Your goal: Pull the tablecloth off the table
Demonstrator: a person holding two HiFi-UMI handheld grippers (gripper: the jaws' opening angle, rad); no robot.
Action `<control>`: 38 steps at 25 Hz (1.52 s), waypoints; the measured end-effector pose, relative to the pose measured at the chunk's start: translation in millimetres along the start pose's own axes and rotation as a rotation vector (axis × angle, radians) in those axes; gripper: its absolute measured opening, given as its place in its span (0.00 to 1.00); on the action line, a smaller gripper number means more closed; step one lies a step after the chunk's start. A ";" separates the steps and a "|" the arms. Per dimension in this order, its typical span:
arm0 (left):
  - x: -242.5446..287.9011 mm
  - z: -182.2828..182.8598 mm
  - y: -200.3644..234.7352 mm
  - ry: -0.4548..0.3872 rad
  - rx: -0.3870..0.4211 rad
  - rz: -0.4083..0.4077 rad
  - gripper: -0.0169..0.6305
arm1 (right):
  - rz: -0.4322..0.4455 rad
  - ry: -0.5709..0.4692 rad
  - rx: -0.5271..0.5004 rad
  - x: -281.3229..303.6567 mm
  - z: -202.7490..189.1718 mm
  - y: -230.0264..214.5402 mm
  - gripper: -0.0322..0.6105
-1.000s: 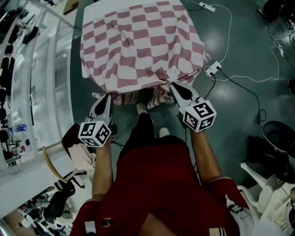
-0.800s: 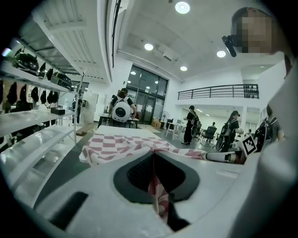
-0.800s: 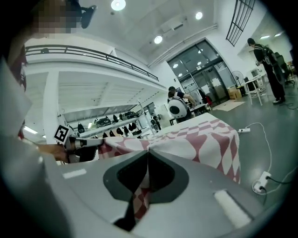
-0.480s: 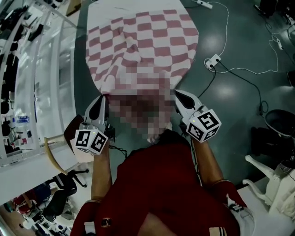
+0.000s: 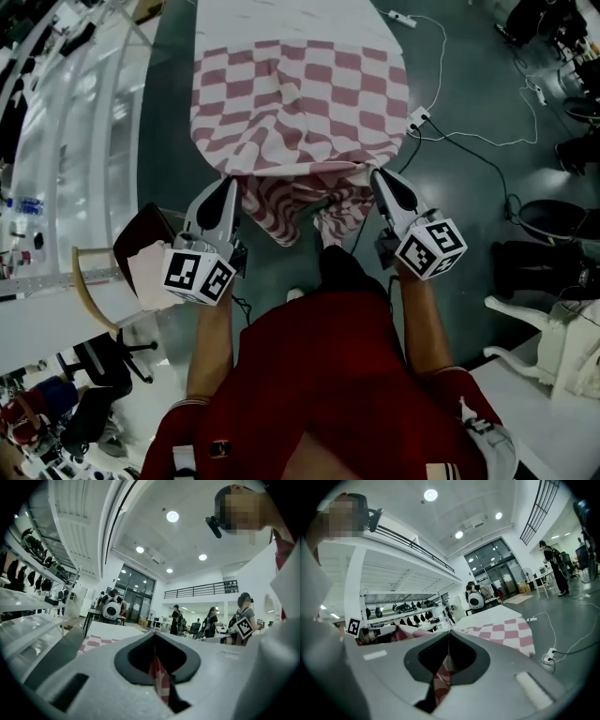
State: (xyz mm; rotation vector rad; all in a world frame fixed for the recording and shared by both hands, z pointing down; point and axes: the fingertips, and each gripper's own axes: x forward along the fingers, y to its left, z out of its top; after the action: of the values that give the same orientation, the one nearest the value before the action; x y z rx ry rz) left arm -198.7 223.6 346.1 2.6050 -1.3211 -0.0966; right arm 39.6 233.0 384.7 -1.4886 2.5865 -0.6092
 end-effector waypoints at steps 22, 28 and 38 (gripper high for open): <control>-90.3 24.6 -64.9 -0.070 -0.041 -0.032 0.04 | 0.007 -0.052 -0.027 -103.9 12.3 69.5 0.07; -78.7 40.9 -83.7 -0.107 -0.026 -0.005 0.04 | 0.057 -0.089 -0.042 -111.9 35.7 58.6 0.07; -75.2 46.2 -101.2 -0.103 -0.009 0.012 0.04 | 0.053 -0.119 -0.079 -117.4 50.7 47.3 0.07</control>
State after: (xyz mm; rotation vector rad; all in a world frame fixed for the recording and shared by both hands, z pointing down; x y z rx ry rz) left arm -170.7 334.3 275.5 2.6155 -1.3666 -0.2374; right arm 76.2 338.6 306.6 -1.4261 2.5773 -0.4039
